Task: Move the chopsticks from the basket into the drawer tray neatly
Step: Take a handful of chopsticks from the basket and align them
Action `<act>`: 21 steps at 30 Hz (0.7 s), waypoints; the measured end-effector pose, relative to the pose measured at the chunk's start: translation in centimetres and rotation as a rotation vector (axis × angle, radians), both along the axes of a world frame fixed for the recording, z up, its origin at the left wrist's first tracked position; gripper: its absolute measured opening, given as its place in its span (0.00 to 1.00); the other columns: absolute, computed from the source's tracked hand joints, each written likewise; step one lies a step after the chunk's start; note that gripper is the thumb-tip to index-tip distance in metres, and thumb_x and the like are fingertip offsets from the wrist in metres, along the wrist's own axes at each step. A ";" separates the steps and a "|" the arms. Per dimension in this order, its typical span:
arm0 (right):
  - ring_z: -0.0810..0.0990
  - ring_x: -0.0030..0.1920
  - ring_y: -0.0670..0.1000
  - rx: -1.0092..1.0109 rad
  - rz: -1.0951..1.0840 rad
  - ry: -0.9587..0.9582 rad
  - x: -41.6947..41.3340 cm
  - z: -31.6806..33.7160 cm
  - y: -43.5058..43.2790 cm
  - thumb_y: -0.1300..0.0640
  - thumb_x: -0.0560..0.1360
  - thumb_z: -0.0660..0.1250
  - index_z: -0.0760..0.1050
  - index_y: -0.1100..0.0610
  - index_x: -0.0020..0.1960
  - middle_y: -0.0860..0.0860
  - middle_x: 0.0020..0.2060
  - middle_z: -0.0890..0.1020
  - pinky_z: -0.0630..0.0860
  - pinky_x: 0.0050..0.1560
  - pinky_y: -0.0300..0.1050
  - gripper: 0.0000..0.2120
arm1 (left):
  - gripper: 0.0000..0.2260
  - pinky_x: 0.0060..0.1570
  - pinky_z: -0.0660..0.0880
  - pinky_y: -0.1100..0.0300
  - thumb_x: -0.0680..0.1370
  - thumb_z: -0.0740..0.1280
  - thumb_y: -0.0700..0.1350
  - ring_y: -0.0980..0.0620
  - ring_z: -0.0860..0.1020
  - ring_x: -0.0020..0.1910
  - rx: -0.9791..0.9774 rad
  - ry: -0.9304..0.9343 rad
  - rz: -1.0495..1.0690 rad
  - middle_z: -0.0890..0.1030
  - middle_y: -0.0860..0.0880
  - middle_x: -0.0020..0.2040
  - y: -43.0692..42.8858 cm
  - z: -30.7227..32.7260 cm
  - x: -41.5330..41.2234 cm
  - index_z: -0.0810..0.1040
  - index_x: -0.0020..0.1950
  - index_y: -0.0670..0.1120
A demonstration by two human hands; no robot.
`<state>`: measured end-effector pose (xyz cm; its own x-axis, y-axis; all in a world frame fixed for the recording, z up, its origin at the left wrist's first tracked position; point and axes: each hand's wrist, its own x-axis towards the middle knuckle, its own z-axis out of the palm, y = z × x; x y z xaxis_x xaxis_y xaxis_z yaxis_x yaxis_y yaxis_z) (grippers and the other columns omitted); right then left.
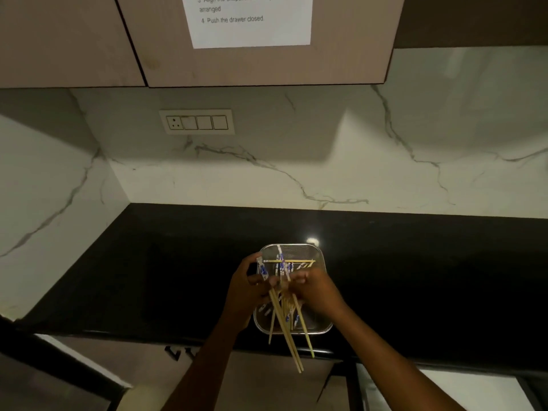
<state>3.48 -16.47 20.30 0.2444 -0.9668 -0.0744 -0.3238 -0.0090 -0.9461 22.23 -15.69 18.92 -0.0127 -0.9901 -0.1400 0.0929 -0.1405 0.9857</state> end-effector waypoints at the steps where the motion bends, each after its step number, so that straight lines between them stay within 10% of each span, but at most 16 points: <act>1: 0.87 0.42 0.59 0.010 0.007 0.001 0.0 0.0 0.7 0.59 0.77 0.70 0.84 0.60 0.48 0.59 0.41 0.87 0.83 0.43 0.49 0.06 | 0.31 0.39 0.83 0.59 0.71 0.79 0.42 0.50 0.87 0.48 -0.001 -0.010 -0.008 0.87 0.52 0.52 0.0 0.3 -0.6 0.72 0.69 0.58; 11: 0.86 0.35 0.43 -0.087 -0.091 0.179 -1.7 -0.9 4.3 0.55 0.75 0.72 0.84 0.48 0.44 0.48 0.35 0.85 0.83 0.37 0.36 0.03 | 0.31 0.52 0.82 0.41 0.73 0.76 0.36 0.43 0.83 0.56 0.027 -0.100 -0.112 0.83 0.43 0.59 1.0 1.2 -4.2 0.70 0.74 0.47; 21: 0.83 0.47 0.41 -0.217 -0.088 0.387 -1.8 -2.4 6.8 0.54 0.78 0.69 0.81 0.51 0.56 0.48 0.49 0.85 0.80 0.50 0.34 0.08 | 0.29 0.43 0.85 0.52 0.73 0.75 0.34 0.46 0.84 0.52 0.071 -0.154 -0.146 0.83 0.45 0.54 1.5 1.0 -6.0 0.71 0.71 0.49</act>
